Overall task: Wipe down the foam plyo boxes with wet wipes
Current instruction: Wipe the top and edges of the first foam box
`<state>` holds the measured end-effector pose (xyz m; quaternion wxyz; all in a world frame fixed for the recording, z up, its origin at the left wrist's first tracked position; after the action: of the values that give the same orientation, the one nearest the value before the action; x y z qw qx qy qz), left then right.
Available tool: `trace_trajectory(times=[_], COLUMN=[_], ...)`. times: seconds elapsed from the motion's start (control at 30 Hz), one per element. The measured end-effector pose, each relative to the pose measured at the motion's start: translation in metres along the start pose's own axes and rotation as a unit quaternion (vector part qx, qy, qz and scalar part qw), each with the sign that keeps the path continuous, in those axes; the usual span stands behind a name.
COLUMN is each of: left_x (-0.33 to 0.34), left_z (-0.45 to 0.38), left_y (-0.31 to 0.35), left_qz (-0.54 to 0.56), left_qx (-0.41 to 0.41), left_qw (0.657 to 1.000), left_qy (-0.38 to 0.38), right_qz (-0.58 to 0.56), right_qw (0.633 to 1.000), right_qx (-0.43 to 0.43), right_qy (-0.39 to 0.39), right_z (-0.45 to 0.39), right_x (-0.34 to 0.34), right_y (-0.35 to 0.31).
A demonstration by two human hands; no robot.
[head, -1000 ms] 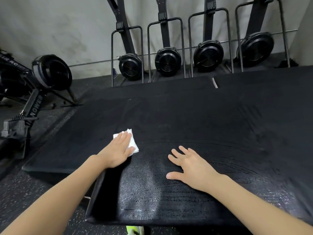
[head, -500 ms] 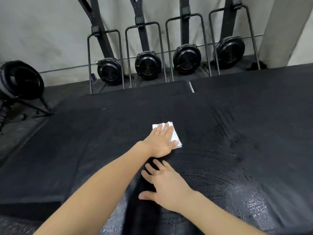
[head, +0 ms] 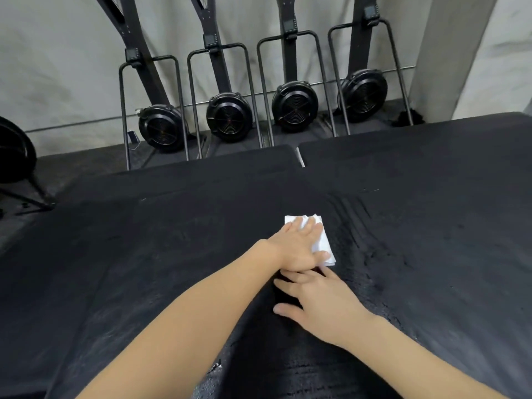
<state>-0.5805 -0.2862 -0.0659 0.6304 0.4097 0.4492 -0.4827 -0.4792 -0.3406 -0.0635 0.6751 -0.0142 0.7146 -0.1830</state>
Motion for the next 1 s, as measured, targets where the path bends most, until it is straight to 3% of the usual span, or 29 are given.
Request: trace_trajectory(times=[0.1, 0.27, 0.5, 1.0], left_x=[-0.004, 0.005, 0.006, 0.016], left_z=[-0.023, -0.052, -0.052, 0.073], left_y=[0.022, 0.047, 0.032, -0.161], left_qz=[-0.003, -0.007, -0.010, 0.050], left_qx=[-0.001, -0.012, -0.017, -0.138], left_qw=[1.000, 1.000, 1.000, 0.989], left_qy=[0.000, -0.005, -0.010, 0.017], right_qz=[0.000, 0.003, -0.005, -0.005], right_qw=[0.999, 0.999, 0.999, 0.991], right_qx=[0.047, 0.037, 0.011, 0.107], right_qy=[0.008, 0.022, 0.037, -0.077], right_z=[0.005, 0.005, -0.006, -0.038], right_x=[-0.002, 0.005, 0.005, 0.004], right_y=[0.023, 0.028, 0.023, -0.002])
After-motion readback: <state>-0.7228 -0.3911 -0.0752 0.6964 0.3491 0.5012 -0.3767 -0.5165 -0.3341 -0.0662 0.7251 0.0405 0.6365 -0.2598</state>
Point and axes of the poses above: each hand's wrist, its own z-axis away from the middle knuckle, its own x-axis out of the palm, y = z × x, the point moved 7 cm from there along -z, towards the middle knuckle, and after that the axes turned 2 degrees about y, right-handed, at the moved point
